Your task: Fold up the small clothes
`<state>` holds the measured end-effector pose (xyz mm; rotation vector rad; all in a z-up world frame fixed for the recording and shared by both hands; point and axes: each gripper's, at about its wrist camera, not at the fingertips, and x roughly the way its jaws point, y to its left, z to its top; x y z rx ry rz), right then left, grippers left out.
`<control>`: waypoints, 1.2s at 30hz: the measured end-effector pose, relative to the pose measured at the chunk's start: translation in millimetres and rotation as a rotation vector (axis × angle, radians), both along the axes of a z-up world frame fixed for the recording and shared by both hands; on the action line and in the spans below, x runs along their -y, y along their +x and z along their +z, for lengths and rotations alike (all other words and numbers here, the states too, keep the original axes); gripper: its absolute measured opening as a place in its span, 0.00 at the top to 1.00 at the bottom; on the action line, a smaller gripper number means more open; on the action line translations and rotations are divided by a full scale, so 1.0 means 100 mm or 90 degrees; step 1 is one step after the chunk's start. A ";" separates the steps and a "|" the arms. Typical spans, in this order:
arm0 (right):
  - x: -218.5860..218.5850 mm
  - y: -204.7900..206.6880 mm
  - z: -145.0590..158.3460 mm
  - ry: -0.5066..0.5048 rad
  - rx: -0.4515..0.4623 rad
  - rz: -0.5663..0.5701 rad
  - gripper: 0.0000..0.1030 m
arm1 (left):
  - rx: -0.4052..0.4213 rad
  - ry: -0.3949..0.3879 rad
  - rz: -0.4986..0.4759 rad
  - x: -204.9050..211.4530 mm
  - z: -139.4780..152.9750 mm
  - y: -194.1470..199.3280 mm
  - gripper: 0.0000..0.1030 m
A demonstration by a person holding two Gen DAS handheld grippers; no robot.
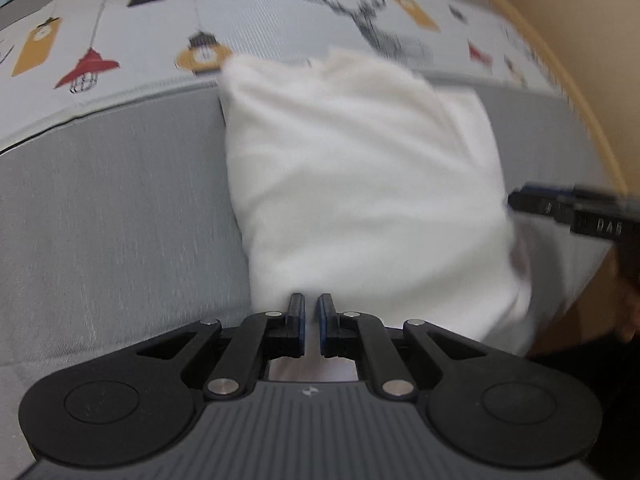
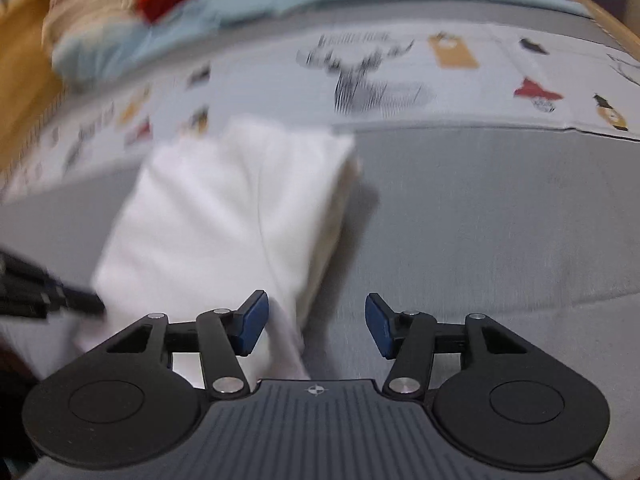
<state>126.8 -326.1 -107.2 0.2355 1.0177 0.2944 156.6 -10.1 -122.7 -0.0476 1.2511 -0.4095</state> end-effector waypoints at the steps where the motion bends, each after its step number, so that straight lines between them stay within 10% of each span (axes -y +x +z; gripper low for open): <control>1: -0.02 0.04 -0.02 0.013 -0.003 -0.008 0.45 | 0.003 -0.016 0.011 -0.02 0.03 0.02 0.82; 4: -0.03 0.17 -0.10 0.035 -0.031 -0.038 0.45 | 0.029 -0.042 0.037 -0.06 0.16 0.08 0.59; 12: -0.09 0.46 -0.40 0.084 -0.113 -0.094 0.38 | 0.035 -0.003 0.098 -0.05 0.13 0.30 0.54; 20: -0.19 0.61 -0.55 0.115 -0.130 -0.072 0.36 | -0.031 -0.067 0.162 -0.20 -0.28 0.56 0.39; 25: -0.25 0.69 -0.55 0.127 -0.117 -0.050 0.57 | -0.052 -0.108 0.163 -0.18 -0.44 0.72 0.36; 29: -0.29 0.75 -0.49 0.132 -0.086 -0.055 0.68 | -0.002 -0.111 0.149 -0.19 -0.35 0.80 0.65; 36: -0.53 0.91 -0.02 0.186 0.107 -0.051 0.66 | 0.178 -0.127 0.205 -0.48 0.18 0.82 0.60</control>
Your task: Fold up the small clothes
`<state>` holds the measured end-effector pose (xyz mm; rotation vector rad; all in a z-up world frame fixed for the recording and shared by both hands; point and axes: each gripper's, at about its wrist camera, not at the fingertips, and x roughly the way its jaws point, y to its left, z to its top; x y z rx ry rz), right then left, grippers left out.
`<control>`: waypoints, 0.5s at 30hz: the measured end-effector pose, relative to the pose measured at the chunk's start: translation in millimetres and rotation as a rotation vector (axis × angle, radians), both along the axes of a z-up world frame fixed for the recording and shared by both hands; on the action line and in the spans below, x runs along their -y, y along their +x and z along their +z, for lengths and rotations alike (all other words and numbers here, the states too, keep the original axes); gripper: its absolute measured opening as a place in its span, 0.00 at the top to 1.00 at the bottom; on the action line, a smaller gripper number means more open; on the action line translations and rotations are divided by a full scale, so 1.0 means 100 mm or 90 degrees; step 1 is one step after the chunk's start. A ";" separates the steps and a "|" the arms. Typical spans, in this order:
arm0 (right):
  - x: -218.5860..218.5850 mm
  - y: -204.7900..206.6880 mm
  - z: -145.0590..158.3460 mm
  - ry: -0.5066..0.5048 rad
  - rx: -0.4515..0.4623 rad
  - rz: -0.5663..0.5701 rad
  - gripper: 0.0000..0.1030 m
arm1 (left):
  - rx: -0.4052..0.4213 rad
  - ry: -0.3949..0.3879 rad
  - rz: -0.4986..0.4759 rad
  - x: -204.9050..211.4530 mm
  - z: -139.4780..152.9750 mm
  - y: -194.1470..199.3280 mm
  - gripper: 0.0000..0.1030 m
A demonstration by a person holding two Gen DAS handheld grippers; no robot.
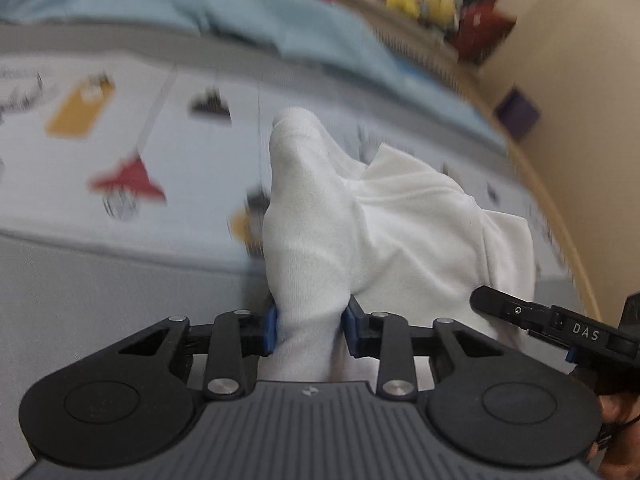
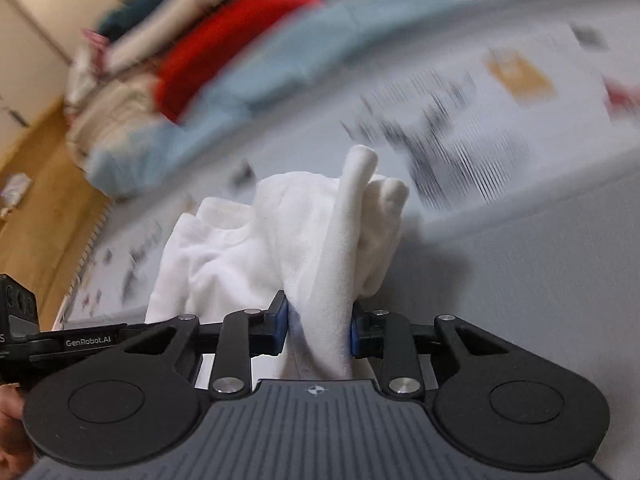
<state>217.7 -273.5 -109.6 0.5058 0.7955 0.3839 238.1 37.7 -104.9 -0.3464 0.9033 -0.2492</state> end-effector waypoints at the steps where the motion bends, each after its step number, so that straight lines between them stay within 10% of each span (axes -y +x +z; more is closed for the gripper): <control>1: -0.01 0.03 0.03 -0.003 0.011 -0.020 0.62 | 0.010 0.001 0.021 -0.05 0.03 0.00 0.54; 5: 0.03 0.09 0.09 -0.055 0.008 -0.093 0.57 | 0.025 0.038 0.065 -0.21 0.10 -0.05 0.53; 9: -0.06 -0.01 0.11 -0.065 0.013 -0.008 0.57 | 0.016 0.051 0.014 -0.14 0.08 -0.09 0.53; 15: -0.30 -0.05 -0.38 -0.267 -0.146 0.069 0.56 | -0.153 0.187 -0.040 -0.02 -0.41 -0.17 0.44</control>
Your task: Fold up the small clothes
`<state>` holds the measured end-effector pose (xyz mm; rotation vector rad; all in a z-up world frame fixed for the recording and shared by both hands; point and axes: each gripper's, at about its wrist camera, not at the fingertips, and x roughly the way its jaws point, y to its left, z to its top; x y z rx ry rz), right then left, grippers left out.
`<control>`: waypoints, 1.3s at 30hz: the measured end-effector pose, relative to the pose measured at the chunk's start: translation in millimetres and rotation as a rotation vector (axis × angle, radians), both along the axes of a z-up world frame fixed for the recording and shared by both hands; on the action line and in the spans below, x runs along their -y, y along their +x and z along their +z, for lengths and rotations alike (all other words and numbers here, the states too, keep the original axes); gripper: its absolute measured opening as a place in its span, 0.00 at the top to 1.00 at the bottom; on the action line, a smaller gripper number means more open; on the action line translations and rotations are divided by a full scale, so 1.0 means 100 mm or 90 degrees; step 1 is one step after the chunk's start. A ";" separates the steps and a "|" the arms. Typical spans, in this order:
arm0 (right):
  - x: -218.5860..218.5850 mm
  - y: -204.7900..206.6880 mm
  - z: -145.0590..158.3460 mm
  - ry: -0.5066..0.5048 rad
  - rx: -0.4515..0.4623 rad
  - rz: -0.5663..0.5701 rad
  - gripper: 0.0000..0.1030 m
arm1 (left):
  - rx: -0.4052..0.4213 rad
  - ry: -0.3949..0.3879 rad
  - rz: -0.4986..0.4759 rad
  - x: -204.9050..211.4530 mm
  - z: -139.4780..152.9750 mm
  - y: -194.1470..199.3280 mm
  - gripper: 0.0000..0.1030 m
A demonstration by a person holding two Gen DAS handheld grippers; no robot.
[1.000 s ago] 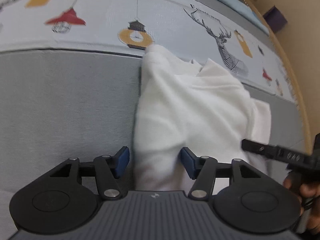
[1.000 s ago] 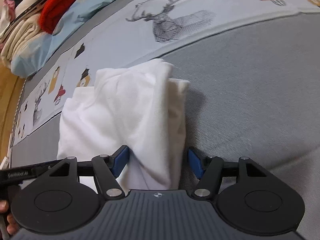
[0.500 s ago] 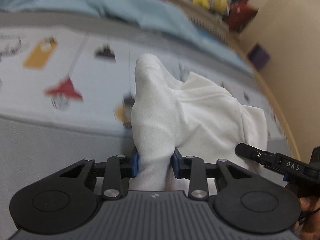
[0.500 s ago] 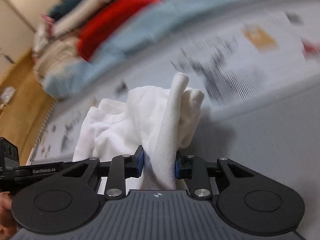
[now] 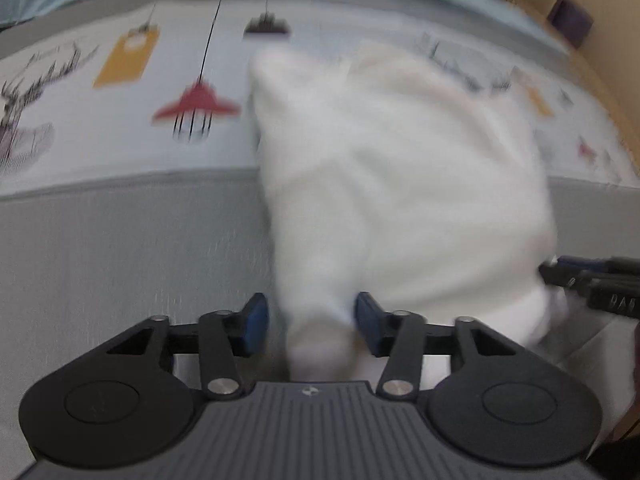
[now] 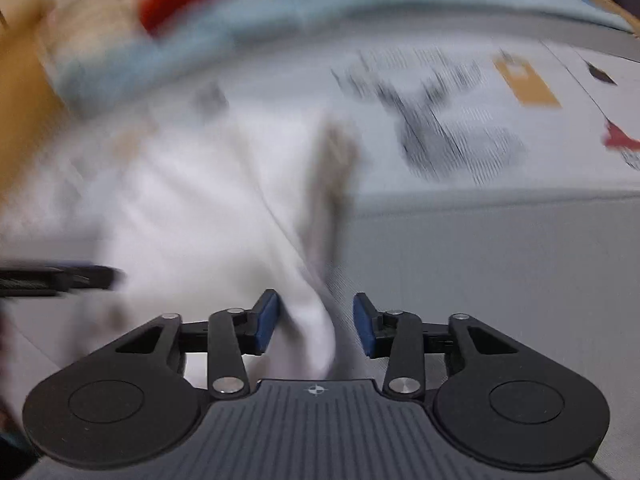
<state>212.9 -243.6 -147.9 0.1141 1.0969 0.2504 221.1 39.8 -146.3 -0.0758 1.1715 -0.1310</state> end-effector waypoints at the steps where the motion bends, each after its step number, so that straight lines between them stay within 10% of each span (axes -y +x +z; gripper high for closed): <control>1: 0.02 -0.02 0.01 -0.005 -0.003 -0.008 0.56 | 0.007 0.002 0.012 -0.01 0.05 -0.03 0.45; 10: 0.15 -0.60 1.00 0.016 0.178 -0.030 0.51 | 0.224 0.050 0.037 0.02 1.12 -0.86 0.22; 15: 0.17 -1.32 1.40 0.022 0.272 -0.023 0.27 | 0.329 0.045 0.060 0.17 1.55 -1.58 0.19; 22: 0.06 -2.04 1.57 0.020 0.355 -0.071 0.16 | 0.290 0.019 0.058 0.44 1.37 -2.28 0.17; 39: -0.47 -2.02 1.28 -0.028 0.269 0.006 0.15 | 0.212 0.020 0.107 0.33 1.04 -2.06 0.14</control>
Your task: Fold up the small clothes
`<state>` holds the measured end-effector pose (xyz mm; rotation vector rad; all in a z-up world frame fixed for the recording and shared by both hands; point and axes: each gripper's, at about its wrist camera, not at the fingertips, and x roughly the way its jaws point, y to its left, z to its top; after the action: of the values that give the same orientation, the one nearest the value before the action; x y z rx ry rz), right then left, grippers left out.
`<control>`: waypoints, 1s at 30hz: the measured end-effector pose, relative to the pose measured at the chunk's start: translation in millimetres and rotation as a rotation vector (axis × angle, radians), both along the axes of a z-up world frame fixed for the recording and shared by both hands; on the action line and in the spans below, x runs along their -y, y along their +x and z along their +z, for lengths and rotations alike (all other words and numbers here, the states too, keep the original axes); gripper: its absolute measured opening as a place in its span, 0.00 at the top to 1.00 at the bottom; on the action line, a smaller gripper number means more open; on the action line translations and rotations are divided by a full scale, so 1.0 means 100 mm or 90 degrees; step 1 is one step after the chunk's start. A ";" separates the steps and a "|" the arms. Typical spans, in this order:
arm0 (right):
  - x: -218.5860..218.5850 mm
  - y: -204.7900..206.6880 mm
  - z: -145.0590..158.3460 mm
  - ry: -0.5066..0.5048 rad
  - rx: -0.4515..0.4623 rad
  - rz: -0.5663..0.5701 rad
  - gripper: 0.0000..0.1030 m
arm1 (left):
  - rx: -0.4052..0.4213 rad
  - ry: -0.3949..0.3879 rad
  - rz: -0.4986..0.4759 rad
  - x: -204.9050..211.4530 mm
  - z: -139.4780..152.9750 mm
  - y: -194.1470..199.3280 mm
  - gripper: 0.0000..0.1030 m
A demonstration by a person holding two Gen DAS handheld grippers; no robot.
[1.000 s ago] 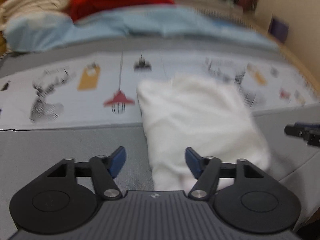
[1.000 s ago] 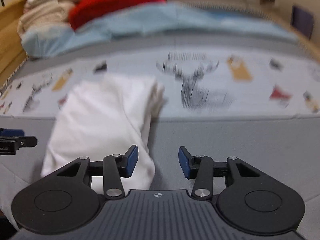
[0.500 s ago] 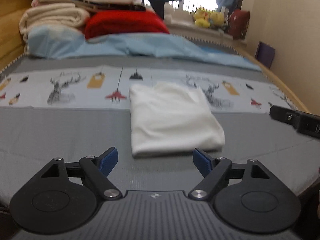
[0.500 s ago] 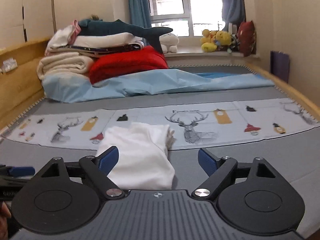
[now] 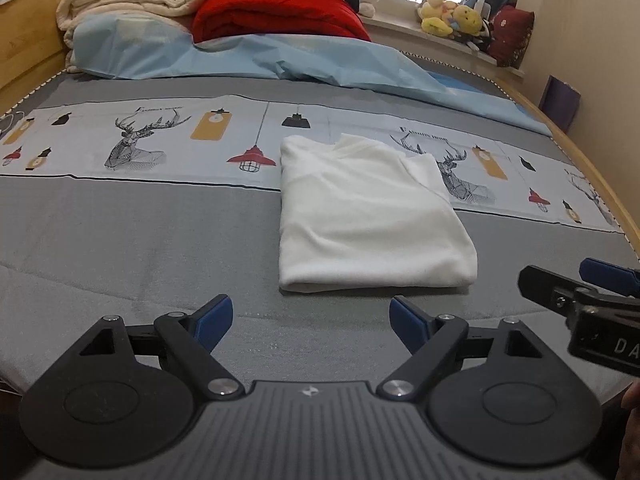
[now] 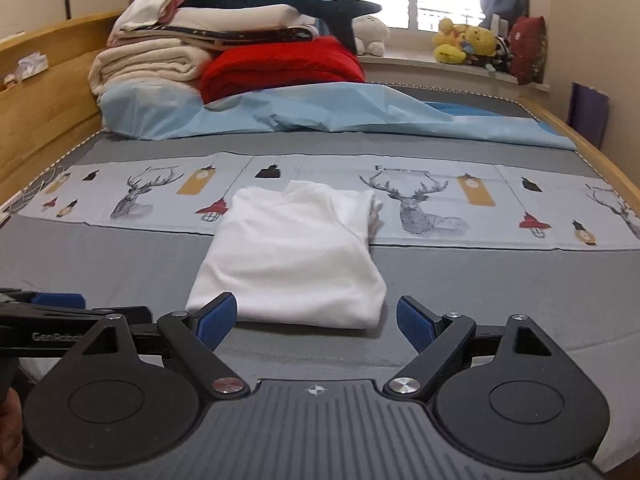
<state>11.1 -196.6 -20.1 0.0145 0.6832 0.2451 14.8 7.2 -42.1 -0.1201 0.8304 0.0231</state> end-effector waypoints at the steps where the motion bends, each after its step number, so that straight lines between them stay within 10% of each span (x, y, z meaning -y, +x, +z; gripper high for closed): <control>1: -0.01 0.01 -0.01 0.000 -0.001 0.001 0.15 | -0.001 0.001 -0.002 0.01 -0.01 0.00 0.13; 30: -0.08 0.06 -0.08 -0.005 -0.020 0.022 0.15 | 0.002 -0.010 -0.021 0.07 -0.02 0.01 0.13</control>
<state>17.4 -188.2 -28.4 -0.0015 0.7162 0.2749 16.2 0.4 -44.1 -0.1209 0.8301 -0.0140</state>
